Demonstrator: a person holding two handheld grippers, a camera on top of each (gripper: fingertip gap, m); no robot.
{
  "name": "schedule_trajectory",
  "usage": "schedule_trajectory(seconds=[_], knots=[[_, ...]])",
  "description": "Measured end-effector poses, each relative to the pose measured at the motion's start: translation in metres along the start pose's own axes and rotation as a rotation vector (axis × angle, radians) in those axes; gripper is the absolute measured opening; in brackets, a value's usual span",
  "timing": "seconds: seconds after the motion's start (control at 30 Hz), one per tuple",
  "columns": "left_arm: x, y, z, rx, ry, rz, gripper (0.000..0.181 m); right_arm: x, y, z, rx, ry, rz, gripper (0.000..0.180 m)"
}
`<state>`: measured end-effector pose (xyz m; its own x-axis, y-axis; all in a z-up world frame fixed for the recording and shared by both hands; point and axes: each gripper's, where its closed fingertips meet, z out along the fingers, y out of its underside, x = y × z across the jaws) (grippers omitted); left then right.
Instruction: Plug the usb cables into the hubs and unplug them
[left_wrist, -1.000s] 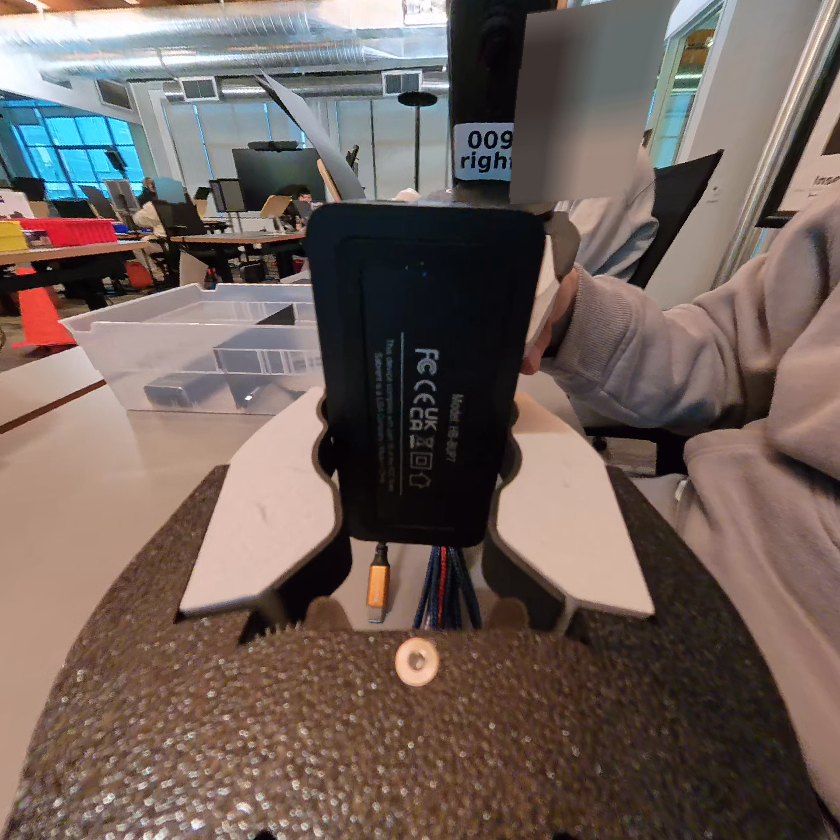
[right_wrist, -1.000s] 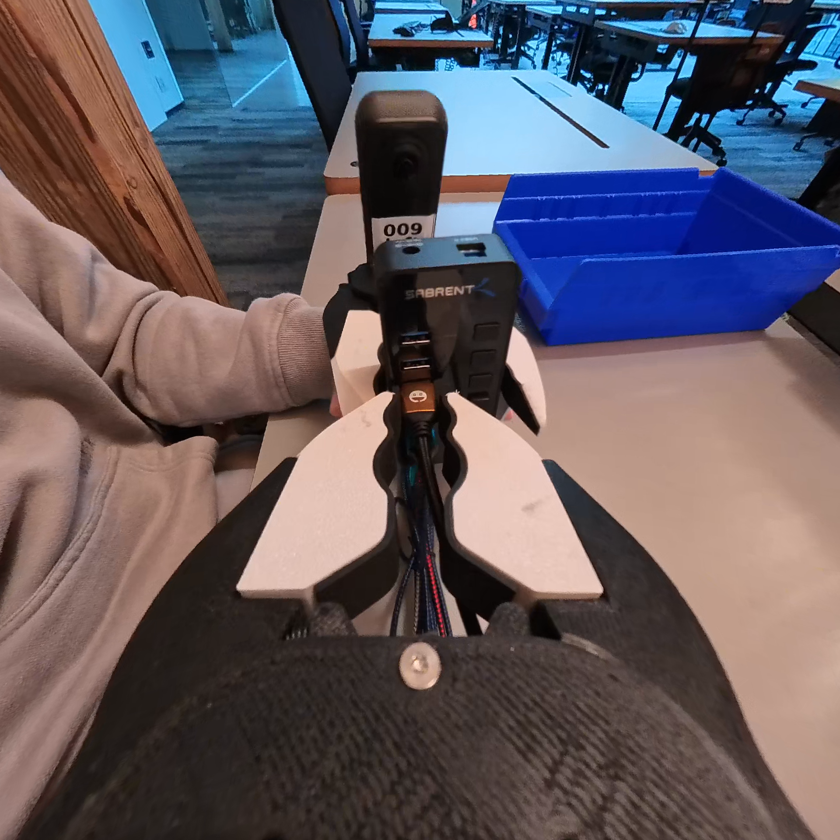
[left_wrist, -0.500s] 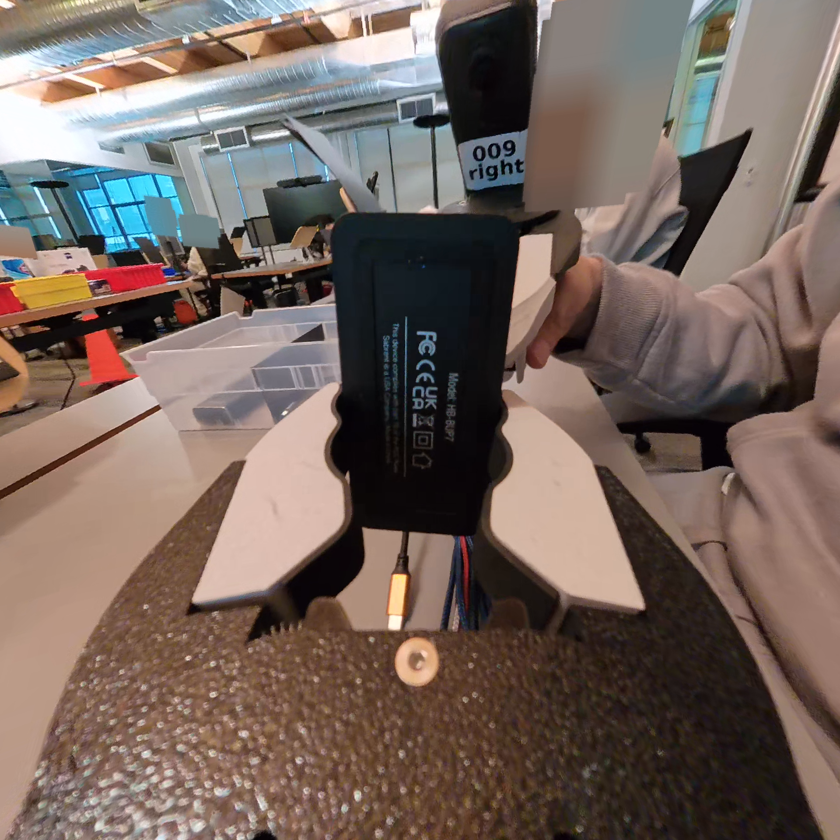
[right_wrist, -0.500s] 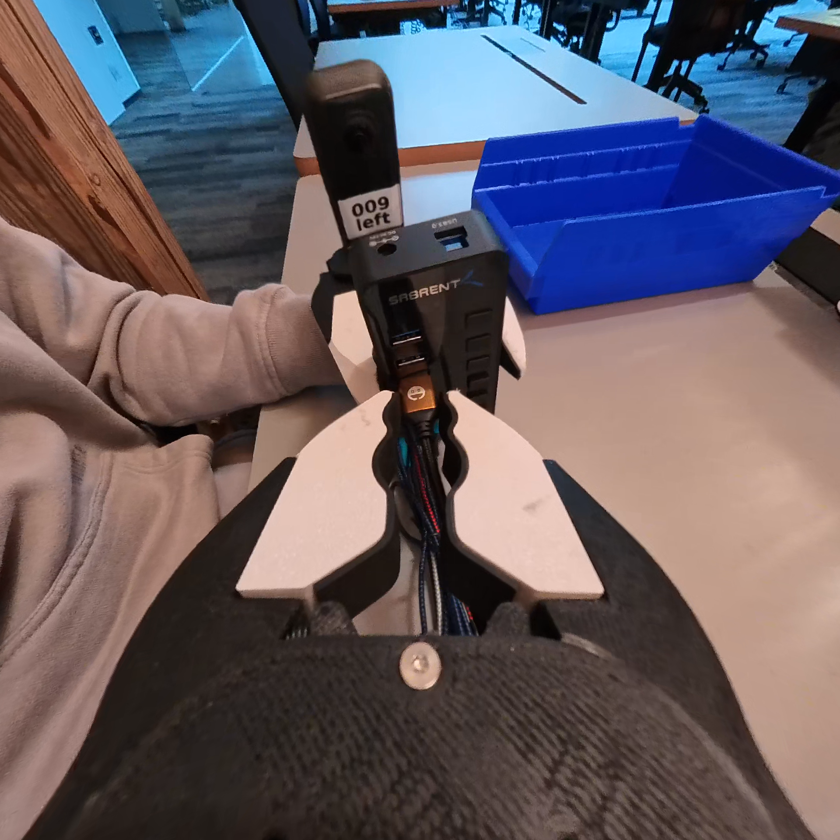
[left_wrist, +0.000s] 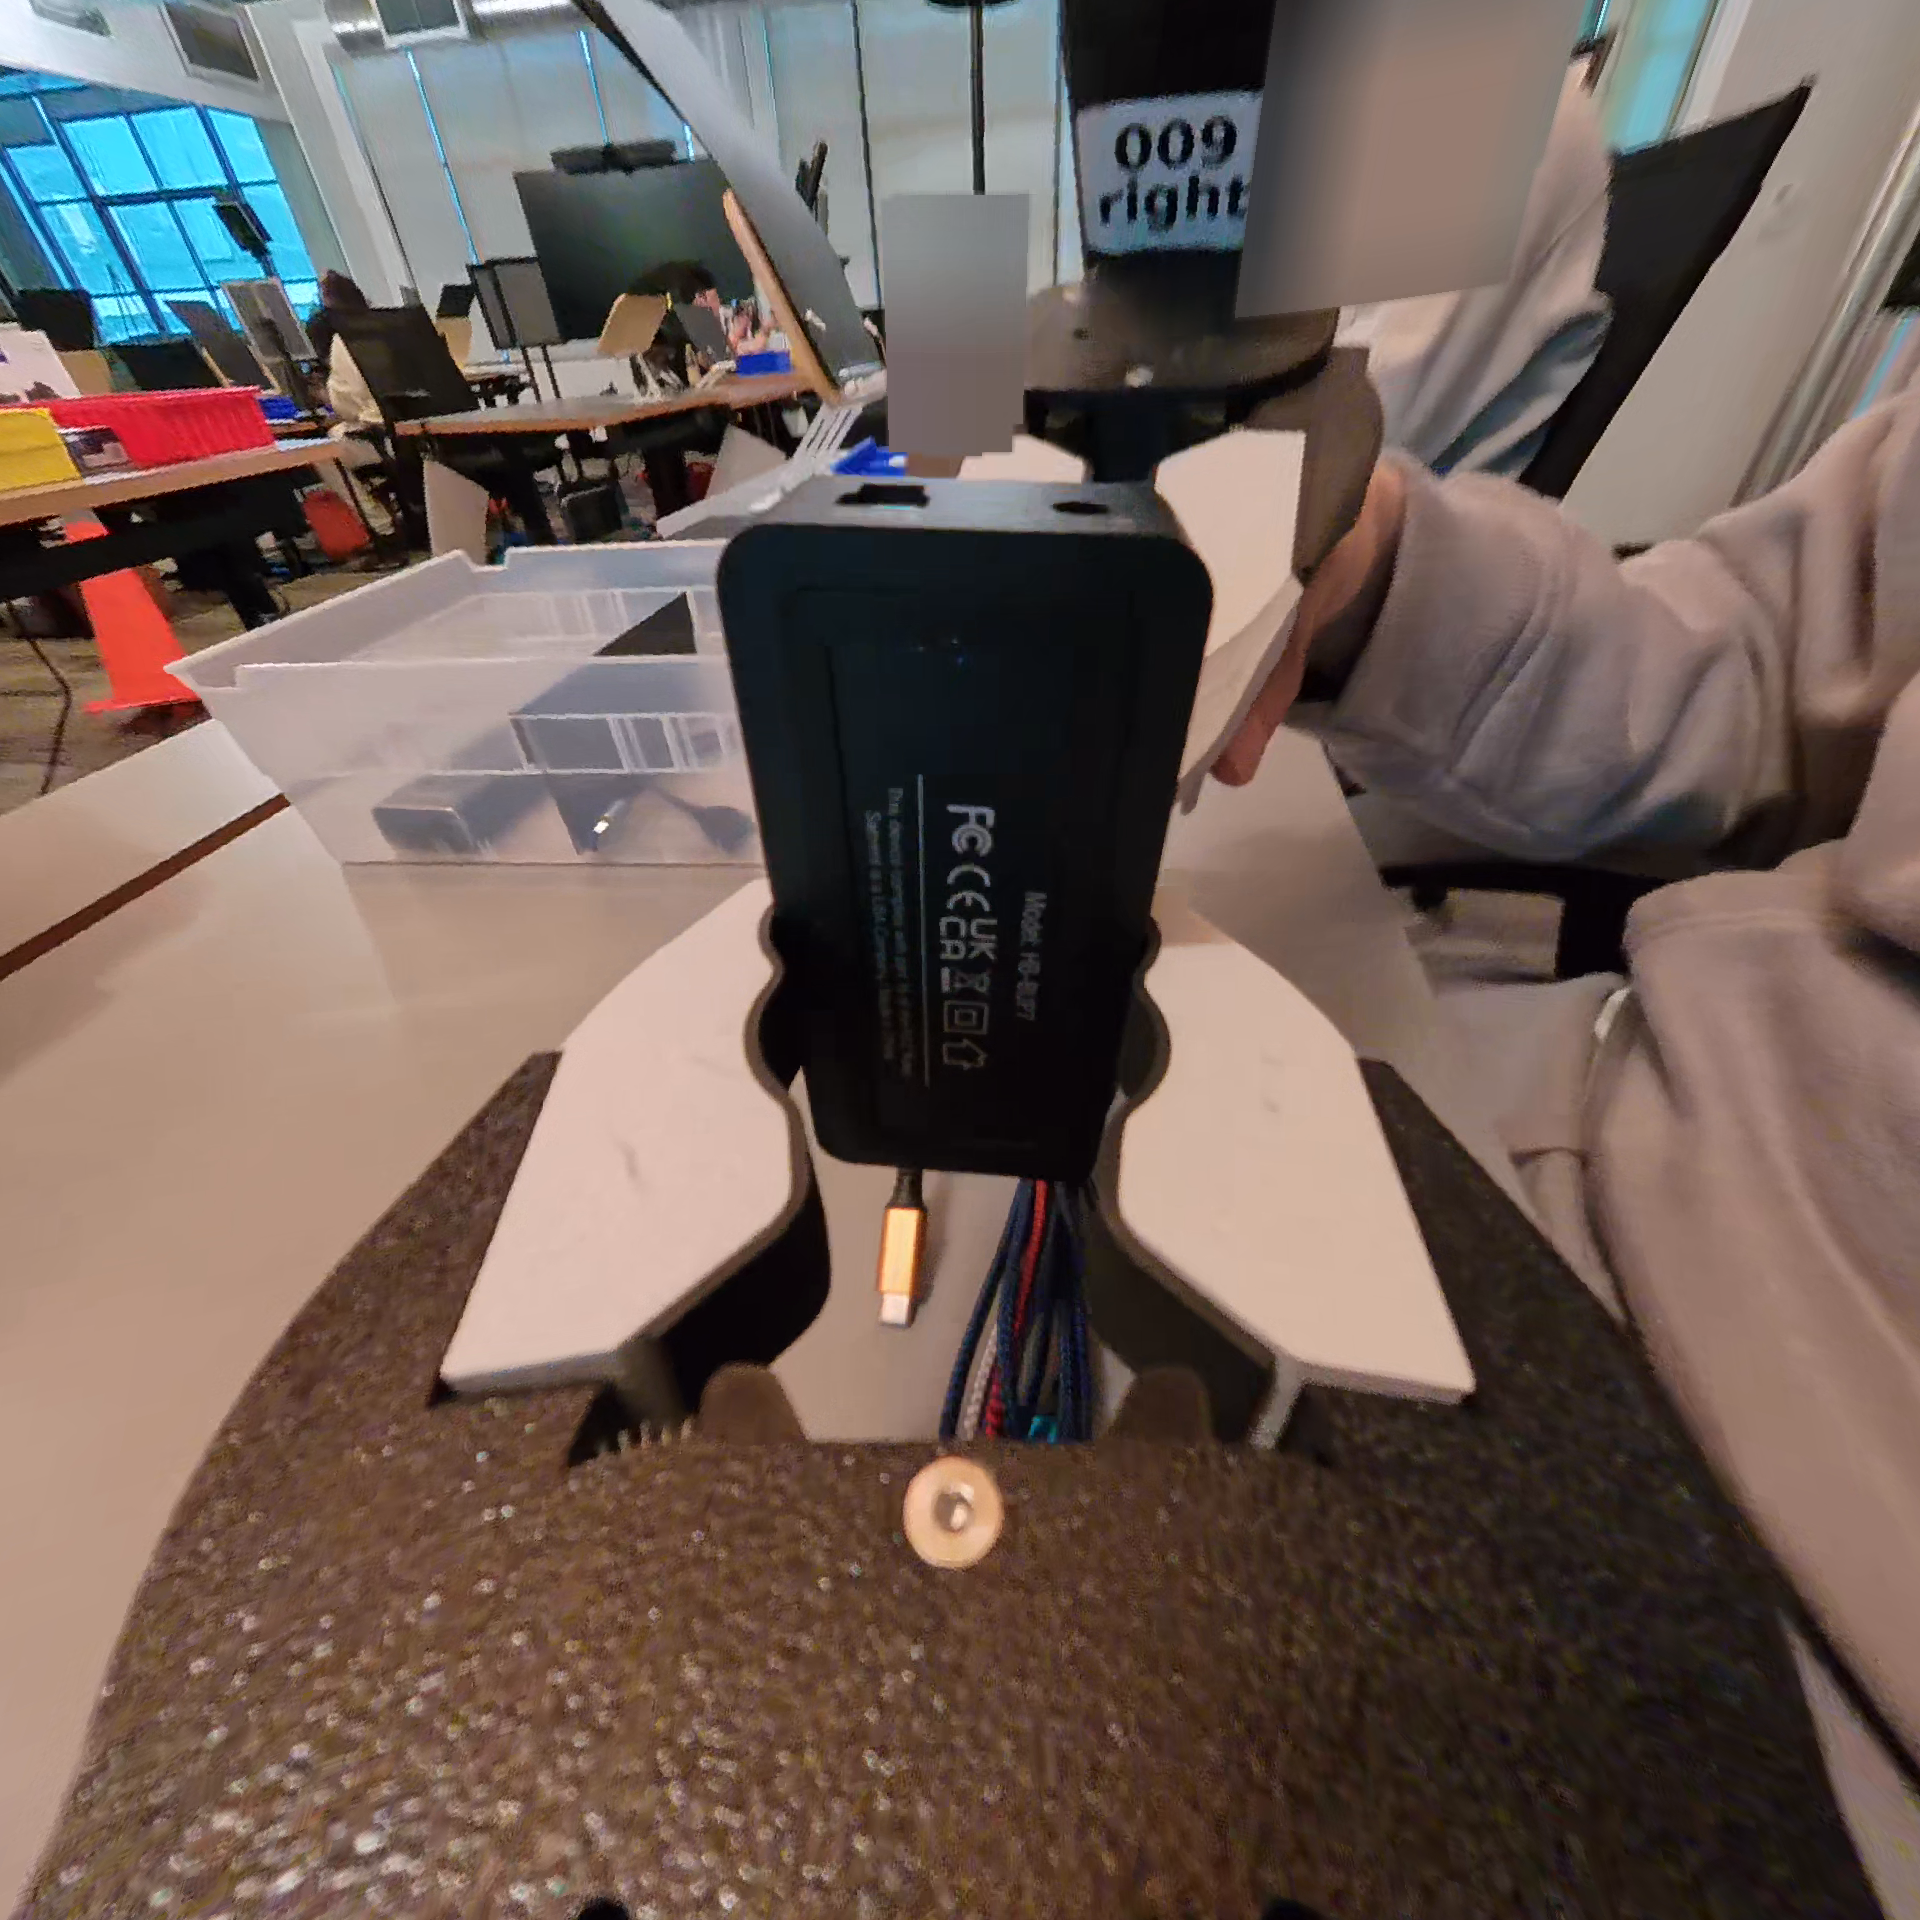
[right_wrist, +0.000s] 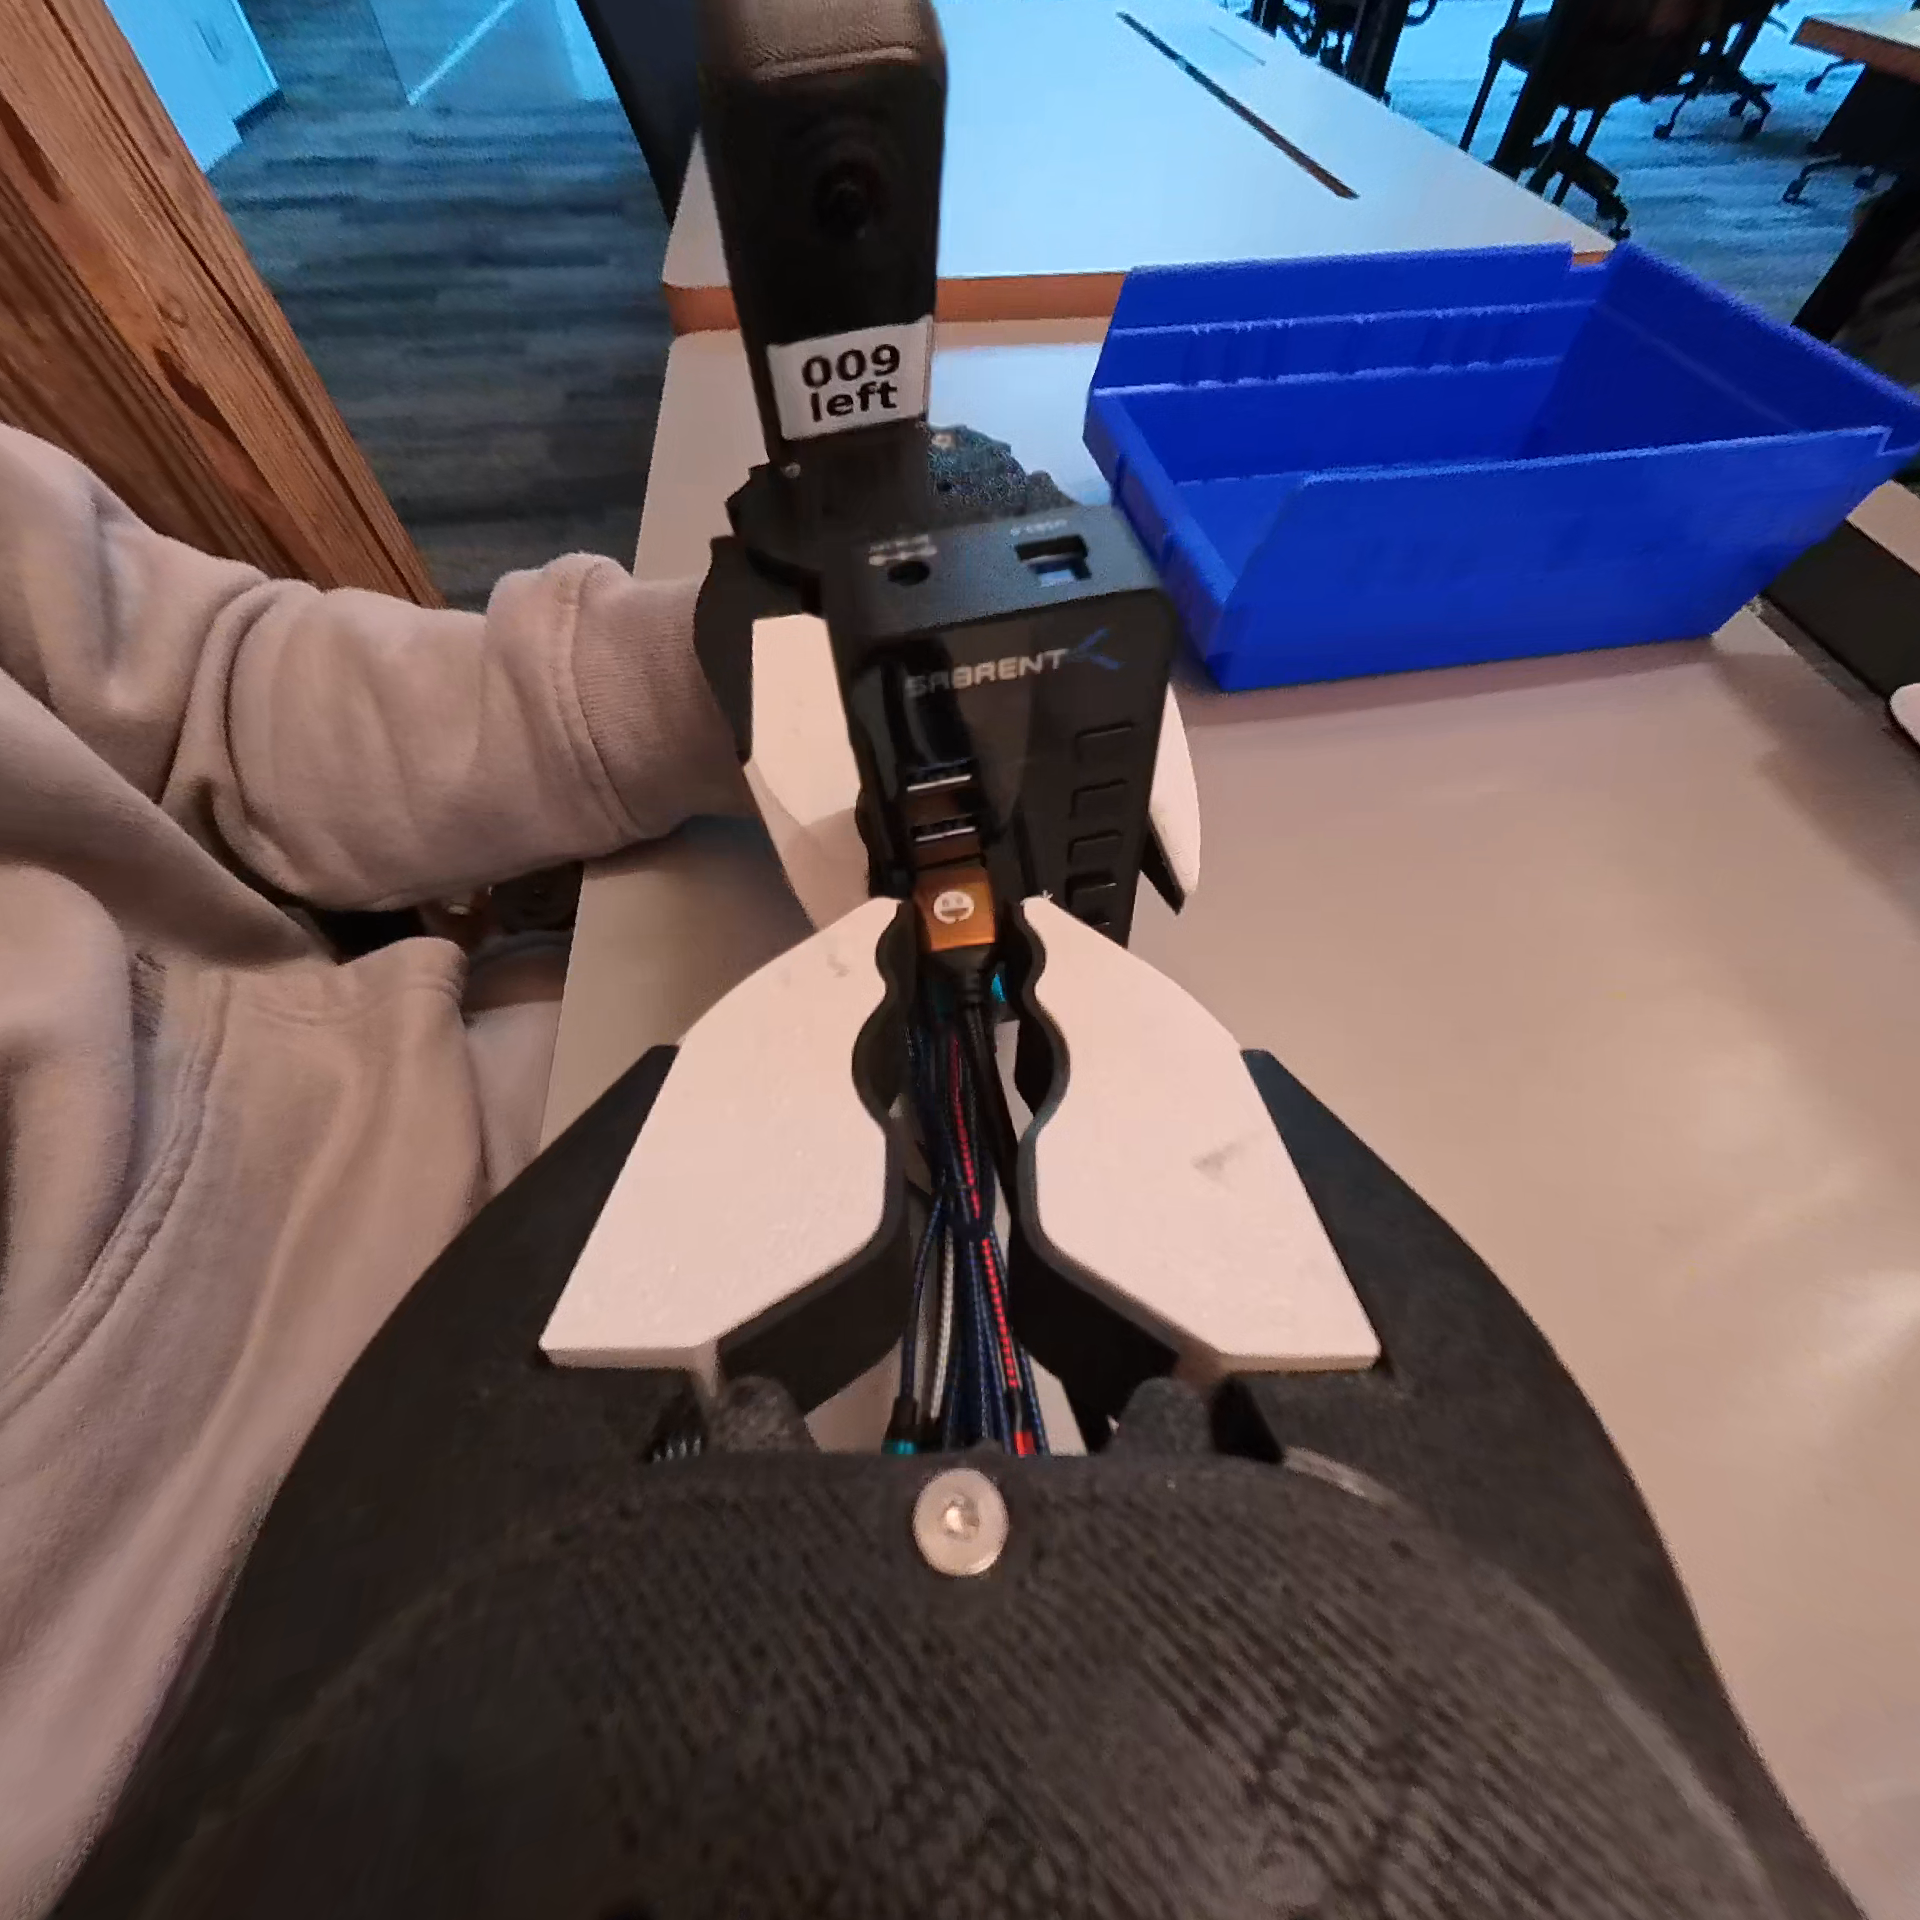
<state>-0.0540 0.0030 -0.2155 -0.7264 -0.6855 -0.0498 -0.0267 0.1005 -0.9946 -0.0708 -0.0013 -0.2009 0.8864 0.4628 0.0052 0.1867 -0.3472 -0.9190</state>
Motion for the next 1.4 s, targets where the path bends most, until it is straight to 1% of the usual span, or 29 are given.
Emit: schedule_trajectory(seconds=[0.03,0.07,0.13,0.17,0.23,0.27,0.3,0.47,0.57,0.7,0.8,0.97,1.07,1.1,1.13,1.2,1.27,1.33,1.4], knots=[[0.000,0.001,0.002,-0.013,-0.011,0.018,0.059,0.002,-0.004,-0.003,0.020,0.013,-0.002,0.026],[-0.002,0.002,0.004,-0.015,-0.029,0.035,0.059,0.006,-0.015,-0.008,0.086,0.044,-0.006,0.042],[0.001,0.002,0.007,-0.010,-0.016,0.043,0.059,0.004,-0.037,-0.014,0.207,0.044,-0.033,0.050],[0.002,0.001,0.008,-0.002,-0.009,0.046,0.059,0.001,-0.041,-0.012,0.218,0.026,-0.043,0.057],[0.009,-0.001,0.011,0.004,0.026,0.057,0.059,0.000,-0.038,-0.001,0.171,0.012,-0.090,0.065],[0.011,-0.001,0.012,-0.001,0.039,0.066,0.059,-0.002,-0.038,0.004,0.158,0.001,-0.124,0.064],[0.013,-0.001,0.012,0.000,0.044,0.073,0.059,-0.006,-0.039,0.007,0.160,-0.021,-0.151,0.059],[0.010,-0.002,0.005,-0.015,0.016,0.076,0.060,-0.003,-0.039,0.011,0.072,-0.007,-0.177,0.059],[0.007,-0.007,0.000,-0.033,-0.015,0.079,0.059,-0.003,-0.035,0.010,-0.006,0.021,-0.231,0.059],[0.009,-0.008,-0.002,-0.025,0.005,0.055,0.058,-0.003,-0.036,0.011,0.030,0.007,-0.196,0.059],[0.008,-0.004,0.000,-0.036,0.000,0.086,0.057,-0.003,-0.034,0.012,0.031,0.010,-0.205,0.059],[0.005,-0.007,0.002,0.058,0.003,0.056,0.057,0.002,-0.033,0.012,0.045,0.010,-0.175,0.059],[0.001,-0.008,0.000,0.102,0.003,0.016,0.058,0.008,-0.031,0.002,0.034,0.058,-0.140,0.059],[-0.003,-0.008,-0.004,0.113,-0.010,0.007,0.058,0.006,-0.029,-0.004,0.044,0.063,-0.126,0.056],[-0.009,-0.008,-0.008,0.118,-0.042,0.004,0.057,0.005,-0.027,-0.007,0.062,0.059,-0.099,0.049],[-0.012,-0.008,-0.012,0.134,-0.046,-0.005,0.057,0.007,-0.020,-0.008,0.081,0.063,-0.042,0.033],[-0.011,-0.008,-0.012,0.148,-0.038,-0.007,0.057,0.005,-0.012,-0.005,0.073,0.051,-0.025,0.032],[-0.011,-0.009,-0.011,0.149,-0.039,-0.008,0.057,0.008,-0.006,-0.002,0.056,0.074,-0.026,0.033],[-0.009,-0.010,-0.011,0.158,-0.028,-0.005,0.057,0.008,-0.003,0.001,0.051,0.069,-0.023,0.024]])
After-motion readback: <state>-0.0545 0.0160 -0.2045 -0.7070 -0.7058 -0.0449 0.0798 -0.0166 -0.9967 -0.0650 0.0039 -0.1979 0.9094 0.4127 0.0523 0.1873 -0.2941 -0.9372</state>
